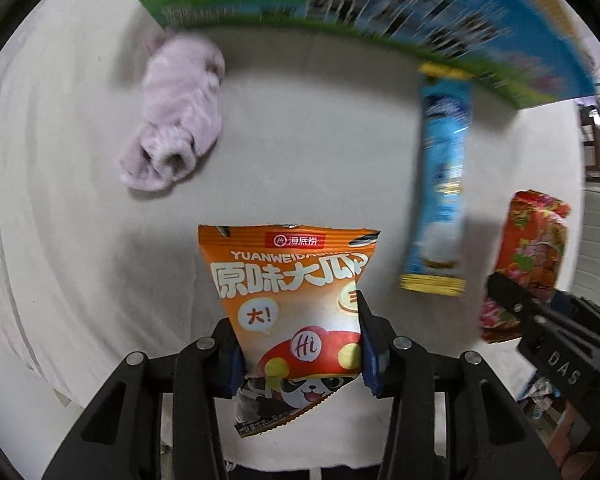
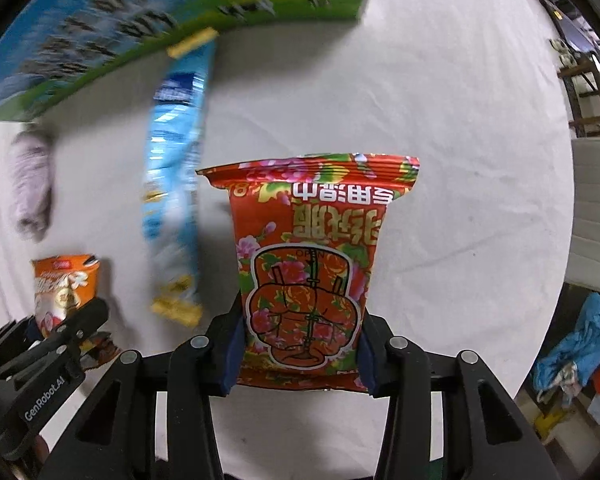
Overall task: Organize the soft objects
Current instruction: 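Lower both bags into the box and open both tools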
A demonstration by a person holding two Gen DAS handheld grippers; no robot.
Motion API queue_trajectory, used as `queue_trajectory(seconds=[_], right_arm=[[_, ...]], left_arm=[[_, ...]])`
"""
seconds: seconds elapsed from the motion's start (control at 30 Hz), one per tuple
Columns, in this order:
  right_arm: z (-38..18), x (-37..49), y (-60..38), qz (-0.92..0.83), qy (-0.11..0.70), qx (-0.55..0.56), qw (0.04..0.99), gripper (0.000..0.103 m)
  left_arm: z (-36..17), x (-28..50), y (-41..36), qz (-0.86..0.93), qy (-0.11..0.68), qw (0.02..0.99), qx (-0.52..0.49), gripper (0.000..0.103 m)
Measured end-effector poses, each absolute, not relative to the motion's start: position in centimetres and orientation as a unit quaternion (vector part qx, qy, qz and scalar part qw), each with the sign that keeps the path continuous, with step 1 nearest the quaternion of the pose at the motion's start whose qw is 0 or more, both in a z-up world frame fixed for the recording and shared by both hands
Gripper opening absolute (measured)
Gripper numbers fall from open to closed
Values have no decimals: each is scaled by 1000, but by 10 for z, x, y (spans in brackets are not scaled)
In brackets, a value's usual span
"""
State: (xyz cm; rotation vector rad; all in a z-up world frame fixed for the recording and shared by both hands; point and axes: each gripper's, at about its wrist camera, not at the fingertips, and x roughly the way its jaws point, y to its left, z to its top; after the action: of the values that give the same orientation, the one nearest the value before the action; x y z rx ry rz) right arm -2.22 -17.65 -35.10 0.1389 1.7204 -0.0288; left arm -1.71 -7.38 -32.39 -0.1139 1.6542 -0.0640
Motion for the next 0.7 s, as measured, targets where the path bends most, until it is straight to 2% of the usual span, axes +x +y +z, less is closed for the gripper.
queue_trajectory(seconds=[0.23, 0.43, 0.53, 0.7], right_arm=[[-254, -15, -162, 42, 709, 94, 698, 48], [-181, 28, -160, 66, 661, 112, 739, 48], [-168, 55, -161, 60, 643, 112, 755, 48], [-175, 105, -170, 36, 644, 114, 756, 48]], left_arm=[[-240, 0, -80, -62, 687, 720, -77, 41], [-188, 50, -35, -72, 649, 753, -83, 42], [-170, 82, -24, -67, 640, 762, -79, 42], [-176, 132, 1, -55, 644, 761, -66, 42]])
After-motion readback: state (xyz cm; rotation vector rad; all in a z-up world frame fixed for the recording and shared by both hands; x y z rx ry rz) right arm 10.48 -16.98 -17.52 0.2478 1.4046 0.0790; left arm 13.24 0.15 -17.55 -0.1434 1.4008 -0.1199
